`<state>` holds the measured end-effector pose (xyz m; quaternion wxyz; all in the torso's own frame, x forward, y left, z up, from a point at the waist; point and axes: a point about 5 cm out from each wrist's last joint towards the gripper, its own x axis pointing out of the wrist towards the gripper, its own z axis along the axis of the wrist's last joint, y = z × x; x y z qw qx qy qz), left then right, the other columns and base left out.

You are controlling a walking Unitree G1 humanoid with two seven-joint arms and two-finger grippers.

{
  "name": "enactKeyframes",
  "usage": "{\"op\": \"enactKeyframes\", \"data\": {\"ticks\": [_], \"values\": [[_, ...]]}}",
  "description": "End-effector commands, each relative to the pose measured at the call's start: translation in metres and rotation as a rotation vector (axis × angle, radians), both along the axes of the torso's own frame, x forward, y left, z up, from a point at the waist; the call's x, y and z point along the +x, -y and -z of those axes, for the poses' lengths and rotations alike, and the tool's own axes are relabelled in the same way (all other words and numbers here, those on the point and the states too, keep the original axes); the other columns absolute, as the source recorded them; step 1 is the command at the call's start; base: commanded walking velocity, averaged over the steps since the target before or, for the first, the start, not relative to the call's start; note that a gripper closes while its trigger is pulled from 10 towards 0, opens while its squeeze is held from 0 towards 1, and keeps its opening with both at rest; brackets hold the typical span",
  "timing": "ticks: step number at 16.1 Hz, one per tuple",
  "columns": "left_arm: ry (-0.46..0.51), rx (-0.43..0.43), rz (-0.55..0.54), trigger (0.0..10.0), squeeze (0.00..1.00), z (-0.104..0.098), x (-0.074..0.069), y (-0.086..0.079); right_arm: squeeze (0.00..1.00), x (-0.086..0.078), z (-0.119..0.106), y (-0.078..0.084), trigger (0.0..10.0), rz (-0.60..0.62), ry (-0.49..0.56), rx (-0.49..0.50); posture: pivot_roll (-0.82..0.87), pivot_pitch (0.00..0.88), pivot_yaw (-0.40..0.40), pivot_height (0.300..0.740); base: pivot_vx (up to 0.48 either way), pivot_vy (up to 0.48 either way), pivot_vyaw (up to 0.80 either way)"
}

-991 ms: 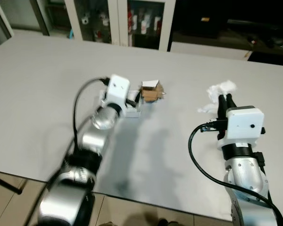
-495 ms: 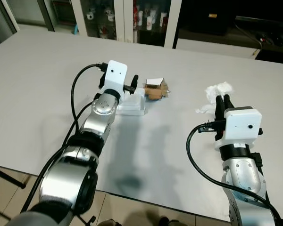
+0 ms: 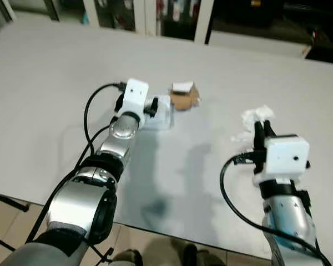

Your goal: Picking trash to rubbish bin

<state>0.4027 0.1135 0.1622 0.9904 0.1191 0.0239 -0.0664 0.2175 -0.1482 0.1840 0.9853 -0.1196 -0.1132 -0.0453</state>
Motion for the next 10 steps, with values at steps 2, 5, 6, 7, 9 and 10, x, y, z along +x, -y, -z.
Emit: {"op": "enactKeyframes", "data": {"ticks": [2,5,6,7,9,10], "values": [[-0.057,0.041,-0.021,10.0,0.00,0.013,-0.003,-0.004,0.00,-0.010,-0.002,0.003,10.0,0.024,-0.010,-0.007,-0.05,0.265,-0.027,0.740,0.000,0.000,0.00],[-0.130,0.054,-0.062,10.0,0.00,0.030,-0.008,-0.011,0.00,-0.015,-0.001,0.005,10.0,0.042,-0.028,-0.009,-0.07,0.267,-0.030,0.740,0.000,0.000,0.00],[-0.133,0.062,-0.060,10.0,0.00,0.031,-0.009,-0.011,0.00,-0.015,-0.001,0.005,10.0,0.043,-0.030,-0.010,-0.07,0.262,-0.030,0.740,0.000,0.000,0.00],[-0.133,0.070,-0.055,10.0,0.00,0.032,-0.009,-0.010,0.00,-0.016,-0.002,0.006,10.0,0.044,-0.032,-0.012,-0.07,0.257,-0.028,0.740,0.000,0.000,0.00],[-0.142,0.086,-0.050,10.0,0.00,0.034,-0.010,-0.012,0.00,-0.015,-0.003,0.007,10.0,0.045,-0.029,-0.019,-0.05,0.247,-0.027,0.740,0.000,0.000,0.00],[-0.157,0.092,-0.053,10.0,0.00,0.038,-0.011,-0.016,0.00,-0.013,-0.004,0.008,10.0,0.044,-0.024,-0.024,-0.05,0.240,-0.024,0.740,0.000,0.000,0.00]]}}
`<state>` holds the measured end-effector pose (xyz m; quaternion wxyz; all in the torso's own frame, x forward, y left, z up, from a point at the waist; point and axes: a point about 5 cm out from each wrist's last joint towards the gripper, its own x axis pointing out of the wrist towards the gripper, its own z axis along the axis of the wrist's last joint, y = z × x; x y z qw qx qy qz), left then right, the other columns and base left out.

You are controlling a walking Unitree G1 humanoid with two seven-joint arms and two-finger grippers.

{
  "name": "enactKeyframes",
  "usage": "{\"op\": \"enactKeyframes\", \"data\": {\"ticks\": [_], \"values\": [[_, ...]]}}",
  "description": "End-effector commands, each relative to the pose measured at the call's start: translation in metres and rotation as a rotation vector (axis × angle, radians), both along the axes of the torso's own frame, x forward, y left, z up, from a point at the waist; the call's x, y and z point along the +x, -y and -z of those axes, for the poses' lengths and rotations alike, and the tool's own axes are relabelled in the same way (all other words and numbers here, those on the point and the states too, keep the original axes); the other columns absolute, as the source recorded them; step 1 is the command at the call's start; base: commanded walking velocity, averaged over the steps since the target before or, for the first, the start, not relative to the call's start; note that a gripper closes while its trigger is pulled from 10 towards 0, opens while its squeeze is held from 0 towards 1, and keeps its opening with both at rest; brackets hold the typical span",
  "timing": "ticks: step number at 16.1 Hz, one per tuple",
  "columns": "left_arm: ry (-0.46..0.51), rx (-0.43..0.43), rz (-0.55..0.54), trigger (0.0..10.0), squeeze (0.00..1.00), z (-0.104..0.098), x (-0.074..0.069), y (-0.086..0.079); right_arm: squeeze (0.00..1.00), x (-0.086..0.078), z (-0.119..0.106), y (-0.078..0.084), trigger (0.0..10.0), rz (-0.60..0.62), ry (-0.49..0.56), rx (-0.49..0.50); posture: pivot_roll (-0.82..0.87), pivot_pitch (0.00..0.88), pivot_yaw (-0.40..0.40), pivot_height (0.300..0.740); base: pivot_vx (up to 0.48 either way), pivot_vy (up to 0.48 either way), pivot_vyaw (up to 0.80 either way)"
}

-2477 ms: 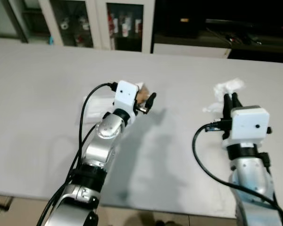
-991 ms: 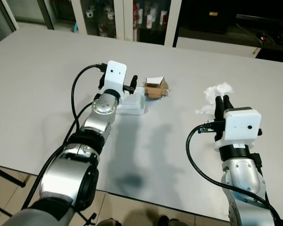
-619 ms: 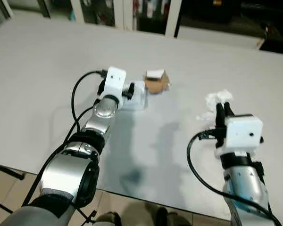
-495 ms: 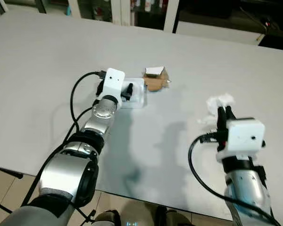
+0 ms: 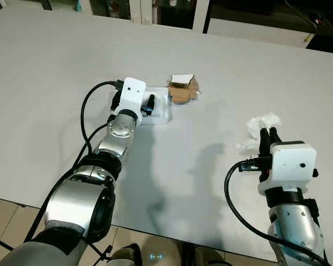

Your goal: Picking trash to rubbish bin

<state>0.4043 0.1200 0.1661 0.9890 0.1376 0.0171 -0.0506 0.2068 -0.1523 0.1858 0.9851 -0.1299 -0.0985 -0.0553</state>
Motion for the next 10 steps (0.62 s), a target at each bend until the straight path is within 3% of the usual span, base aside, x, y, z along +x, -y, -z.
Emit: {"op": "enactKeyframes", "data": {"ticks": [1,4,10], "values": [[-0.192,0.058,-0.032,10.0,0.00,0.046,-0.015,-0.013,0.00,-0.001,-0.003,0.004,10.0,0.017,0.007,-0.010,-0.04,0.238,-0.023,0.740,0.000,0.000,0.00],[-0.252,0.099,-0.036,10.0,0.00,0.066,-0.025,-0.032,0.00,0.003,-0.004,0.005,10.0,0.013,0.018,-0.016,-0.01,0.223,-0.011,0.740,0.000,0.000,0.00],[-0.277,0.114,-0.034,10.0,0.00,0.082,-0.037,-0.053,0.00,0.010,-0.002,0.008,10.0,0.004,0.018,-0.021,0.04,0.202,-0.004,0.740,0.000,0.000,0.00]]}}
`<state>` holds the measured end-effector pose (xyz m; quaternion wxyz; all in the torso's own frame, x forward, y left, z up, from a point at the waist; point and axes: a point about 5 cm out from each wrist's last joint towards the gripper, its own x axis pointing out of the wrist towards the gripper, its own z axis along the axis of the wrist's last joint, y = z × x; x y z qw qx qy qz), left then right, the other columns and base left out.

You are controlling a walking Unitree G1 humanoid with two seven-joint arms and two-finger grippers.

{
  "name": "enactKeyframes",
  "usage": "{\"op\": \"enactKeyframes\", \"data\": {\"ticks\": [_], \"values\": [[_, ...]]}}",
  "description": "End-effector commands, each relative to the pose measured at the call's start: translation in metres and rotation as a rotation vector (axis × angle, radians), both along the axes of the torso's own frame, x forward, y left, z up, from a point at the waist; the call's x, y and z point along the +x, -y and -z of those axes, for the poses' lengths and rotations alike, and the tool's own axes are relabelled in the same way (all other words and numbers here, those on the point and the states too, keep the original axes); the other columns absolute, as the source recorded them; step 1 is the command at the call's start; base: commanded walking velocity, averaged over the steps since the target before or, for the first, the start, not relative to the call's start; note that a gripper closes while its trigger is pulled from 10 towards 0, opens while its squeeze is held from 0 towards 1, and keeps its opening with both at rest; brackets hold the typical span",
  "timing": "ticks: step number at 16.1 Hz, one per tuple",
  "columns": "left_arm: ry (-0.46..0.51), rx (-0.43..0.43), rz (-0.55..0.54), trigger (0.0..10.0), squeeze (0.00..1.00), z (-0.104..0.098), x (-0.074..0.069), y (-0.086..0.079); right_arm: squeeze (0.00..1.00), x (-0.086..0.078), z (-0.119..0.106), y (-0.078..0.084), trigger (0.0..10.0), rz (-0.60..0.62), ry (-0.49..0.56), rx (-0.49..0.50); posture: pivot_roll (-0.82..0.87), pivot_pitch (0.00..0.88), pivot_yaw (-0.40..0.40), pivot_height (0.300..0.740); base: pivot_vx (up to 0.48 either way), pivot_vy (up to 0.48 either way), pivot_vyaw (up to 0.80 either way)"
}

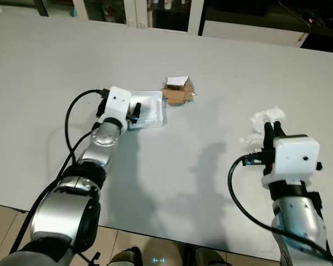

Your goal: Picking trash to rubbish bin

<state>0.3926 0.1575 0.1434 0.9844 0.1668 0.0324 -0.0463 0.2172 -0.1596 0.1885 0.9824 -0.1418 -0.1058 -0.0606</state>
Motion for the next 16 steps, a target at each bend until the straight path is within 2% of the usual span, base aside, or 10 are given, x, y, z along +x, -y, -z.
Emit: {"op": "enactKeyframes", "data": {"ticks": [1,7,10,11,16], "values": [[-0.256,0.049,-0.028,10.0,0.00,0.061,-0.027,-0.018,0.00,0.001,0.001,0.001,10.0,-0.010,0.005,0.003,0.05,0.198,-0.005,0.740,0.000,0.000,0.00],[-0.278,0.041,0.054,10.0,0.00,0.069,-0.036,-0.016,0.00,0.009,0.000,0.003,10.0,-0.014,0.019,-0.002,0.09,0.182,0.014,0.740,0.000,0.000,0.00],[-0.294,0.040,0.109,10.0,0.00,0.077,-0.048,-0.016,0.00,0.009,0.001,0.003,10.0,-0.012,0.023,-0.002,0.11,0.178,0.020,0.740,0.000,0.000,0.00],[-0.296,0.028,0.164,10.0,0.00,0.079,-0.057,-0.013,0.00,0.010,0.002,0.003,10.0,-0.012,0.025,-0.001,0.12,0.176,0.021,0.740,0.000,0.000,0.00],[-0.280,0.000,0.244,10.0,0.00,0.068,-0.070,-0.007,0.00,0.012,0.004,0.001,10.0,-0.061,0.007,0.016,0.14,0.175,0.015,0.740,0.000,0.000,0.00]]}}
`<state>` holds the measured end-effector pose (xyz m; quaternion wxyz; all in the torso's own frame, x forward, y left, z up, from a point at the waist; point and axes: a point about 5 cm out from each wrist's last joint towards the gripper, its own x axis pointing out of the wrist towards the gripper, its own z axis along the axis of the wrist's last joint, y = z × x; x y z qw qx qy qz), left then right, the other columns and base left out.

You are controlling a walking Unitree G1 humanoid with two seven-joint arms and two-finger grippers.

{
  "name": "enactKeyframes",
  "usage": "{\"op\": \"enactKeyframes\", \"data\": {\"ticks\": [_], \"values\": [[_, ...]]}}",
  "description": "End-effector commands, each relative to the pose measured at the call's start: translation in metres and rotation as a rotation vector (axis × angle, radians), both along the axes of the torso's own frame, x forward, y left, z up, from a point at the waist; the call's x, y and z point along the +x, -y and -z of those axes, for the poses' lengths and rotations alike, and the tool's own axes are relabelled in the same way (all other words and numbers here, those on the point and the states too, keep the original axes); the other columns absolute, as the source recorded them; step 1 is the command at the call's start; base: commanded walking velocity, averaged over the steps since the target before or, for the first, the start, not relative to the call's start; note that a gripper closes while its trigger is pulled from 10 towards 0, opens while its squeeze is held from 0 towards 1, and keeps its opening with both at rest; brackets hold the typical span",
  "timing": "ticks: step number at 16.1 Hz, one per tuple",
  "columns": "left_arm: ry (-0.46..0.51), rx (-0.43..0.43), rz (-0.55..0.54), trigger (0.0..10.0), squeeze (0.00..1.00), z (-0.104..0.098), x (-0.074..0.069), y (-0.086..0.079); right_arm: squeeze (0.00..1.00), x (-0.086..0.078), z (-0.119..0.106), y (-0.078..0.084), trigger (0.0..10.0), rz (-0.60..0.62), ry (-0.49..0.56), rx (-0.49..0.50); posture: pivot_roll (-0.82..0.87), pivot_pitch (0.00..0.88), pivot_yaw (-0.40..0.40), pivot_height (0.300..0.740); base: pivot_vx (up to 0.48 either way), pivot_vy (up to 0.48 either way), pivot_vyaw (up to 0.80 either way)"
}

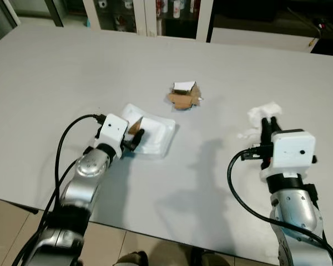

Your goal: Picking trash to rubbish bin

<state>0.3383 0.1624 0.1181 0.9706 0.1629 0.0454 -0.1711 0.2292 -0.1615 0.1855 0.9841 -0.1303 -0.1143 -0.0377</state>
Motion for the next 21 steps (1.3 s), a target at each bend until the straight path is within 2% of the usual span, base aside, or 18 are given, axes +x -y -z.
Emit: {"op": "enactKeyframes", "data": {"ticks": [1,3,9,12,13,14,21], "values": [[-0.209,0.033,0.036,10.0,0.00,0.037,-0.021,-0.001,0.00,0.000,0.004,-0.001,10.0,-0.037,-0.024,0.005,0.15,0.175,0.015,0.740,0.000,0.000,0.00],[-0.218,0.039,0.082,10.0,0.00,0.029,-0.033,-0.002,0.00,-0.001,0.009,0.000,10.0,-0.059,-0.050,-0.001,0.15,0.175,0.015,0.740,0.000,0.000,0.00],[-0.252,0.089,0.130,10.0,0.00,0.012,-0.052,-0.014,0.00,0.002,0.015,-0.001,10.0,-0.100,-0.073,-0.013,0.18,0.170,0.010,0.740,0.000,0.000,0.00],[-0.190,0.090,0.117,10.0,0.00,0.004,-0.035,-0.014,0.00,0.004,0.016,-0.001,10.0,-0.106,-0.075,-0.016,0.18,0.167,0.005,0.740,0.000,0.000,0.00],[-0.160,0.081,0.109,10.0,0.00,-0.003,-0.027,-0.011,0.00,0.005,0.016,0.000,10.0,-0.106,-0.075,-0.017,0.18,0.167,0.005,0.740,0.000,0.000,0.00],[-0.118,0.045,0.086,10.0,0.00,-0.018,-0.013,-0.005,0.00,0.006,0.017,0.001,10.0,-0.104,-0.075,-0.020,0.17,0.159,0.005,0.740,0.000,0.000,0.00],[-0.069,-0.011,0.108,10.0,0.00,-0.044,0.010,0.017,0.00,0.007,0.020,0.001,10.0,-0.093,-0.073,-0.018,0.16,0.140,0.019,0.740,0.000,0.000,0.00]]}}
